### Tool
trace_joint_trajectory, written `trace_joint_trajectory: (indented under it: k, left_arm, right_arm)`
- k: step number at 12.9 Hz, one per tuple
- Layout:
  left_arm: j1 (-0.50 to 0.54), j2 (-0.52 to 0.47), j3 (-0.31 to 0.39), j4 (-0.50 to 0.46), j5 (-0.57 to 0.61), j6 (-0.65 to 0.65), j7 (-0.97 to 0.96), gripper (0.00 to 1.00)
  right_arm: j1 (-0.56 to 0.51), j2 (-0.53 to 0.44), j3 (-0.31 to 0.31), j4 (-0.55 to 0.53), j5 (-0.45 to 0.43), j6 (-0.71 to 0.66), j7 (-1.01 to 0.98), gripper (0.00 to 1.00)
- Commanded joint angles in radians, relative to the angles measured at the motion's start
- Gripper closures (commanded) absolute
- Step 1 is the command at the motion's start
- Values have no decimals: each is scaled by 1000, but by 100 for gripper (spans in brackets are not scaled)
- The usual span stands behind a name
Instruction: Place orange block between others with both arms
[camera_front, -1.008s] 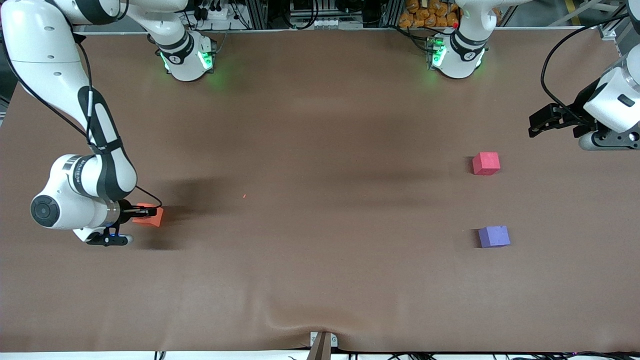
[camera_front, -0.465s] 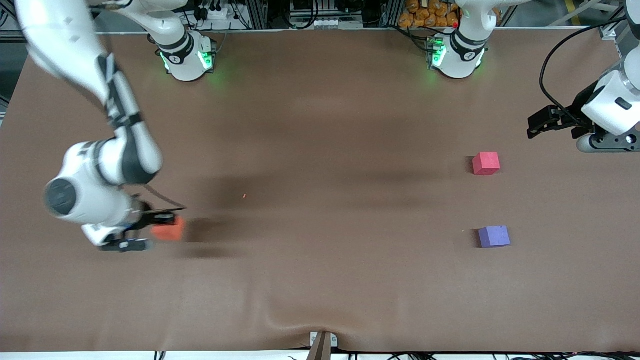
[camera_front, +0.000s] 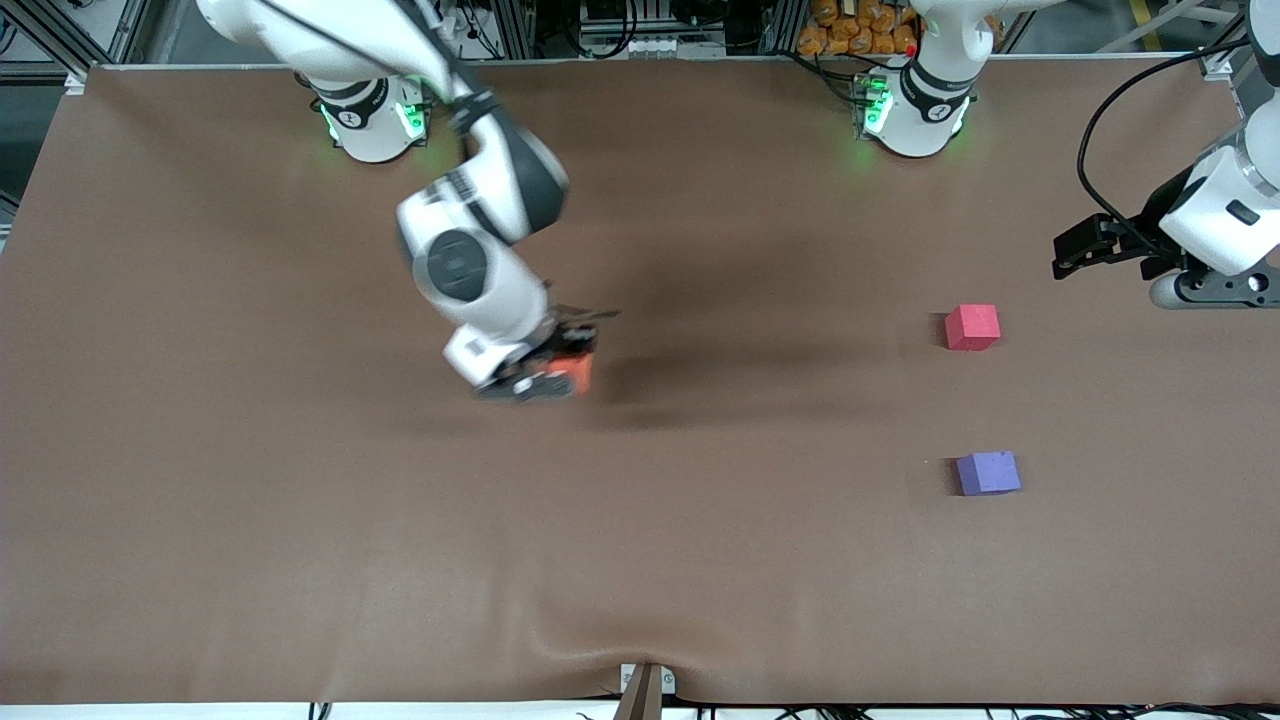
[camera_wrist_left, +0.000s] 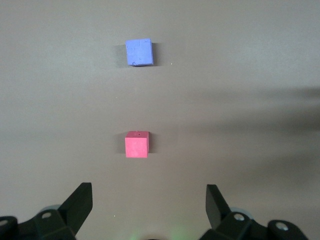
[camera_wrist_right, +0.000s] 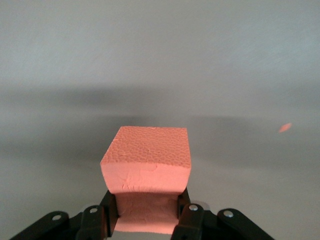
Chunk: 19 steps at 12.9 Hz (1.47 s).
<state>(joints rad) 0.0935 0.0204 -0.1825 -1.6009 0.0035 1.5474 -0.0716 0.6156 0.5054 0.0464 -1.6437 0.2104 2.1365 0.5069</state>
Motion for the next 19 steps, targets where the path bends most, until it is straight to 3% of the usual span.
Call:
trace_joint_trajectory:
  k: [1,4,9,13,15,19]
  left_arm:
    - [3,6,-3,6,-22,2,16,0]
    - [2,13,-6,7,-22,3,16,0]
    - [3,13,-6,6,-22,4,16,0]
    - [3,13,-6,7,-22,4,16,0]
    - [3,15,-6,6,-22,5,16,0]
    - [3,16,-8,6,-22,7,16,0]
  right_arm:
    - [45,105,-6,73,73,54,-1,56]
    - [99,189,-6,122,220,158,7,55]
    - [154,284,-6,166,277,310,53,51]
    - [170,294,-6,173,276,312,53,28]
    - [167,292,-6,173,274,310,47,2]
    - [126,243,-8,177,267,295,38,0]
